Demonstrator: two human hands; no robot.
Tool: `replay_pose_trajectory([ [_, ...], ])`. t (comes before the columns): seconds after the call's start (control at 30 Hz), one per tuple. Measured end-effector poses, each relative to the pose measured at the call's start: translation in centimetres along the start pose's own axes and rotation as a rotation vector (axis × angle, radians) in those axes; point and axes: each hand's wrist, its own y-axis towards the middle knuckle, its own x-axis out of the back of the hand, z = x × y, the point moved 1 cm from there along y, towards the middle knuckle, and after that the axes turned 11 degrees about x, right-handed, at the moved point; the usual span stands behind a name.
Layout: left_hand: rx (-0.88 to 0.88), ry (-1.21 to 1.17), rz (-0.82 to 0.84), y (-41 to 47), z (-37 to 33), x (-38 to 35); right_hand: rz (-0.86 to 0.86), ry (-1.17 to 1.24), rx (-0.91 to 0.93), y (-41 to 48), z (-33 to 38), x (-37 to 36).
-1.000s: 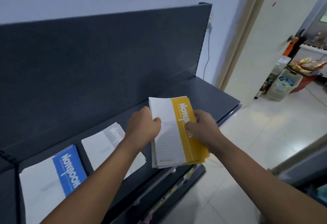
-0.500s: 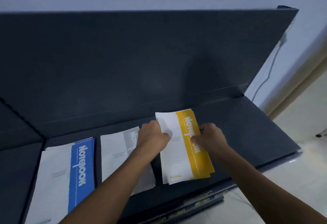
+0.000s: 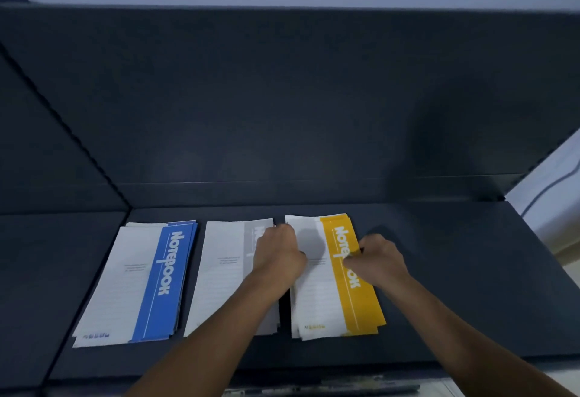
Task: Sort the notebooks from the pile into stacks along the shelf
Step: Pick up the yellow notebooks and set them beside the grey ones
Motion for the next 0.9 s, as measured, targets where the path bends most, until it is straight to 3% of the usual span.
replay_pose_trajectory([
  [0.27,-0.009,-0.047,-0.088,-0.2,-0.1,0.2,-0.061,-0.18,0.066,-0.3,0.2,0.4],
  [0.5,-0.101,-0.159,-0.149,-0.7,1.4,1.0,-0.212,-0.238,0.314,-0.8,2.5,0.6],
  [0.9,0.004,-0.297,-0.437,-3.4,14.7,10.7,0.011,-0.174,0.788,-4.0,18.1,-5.3],
])
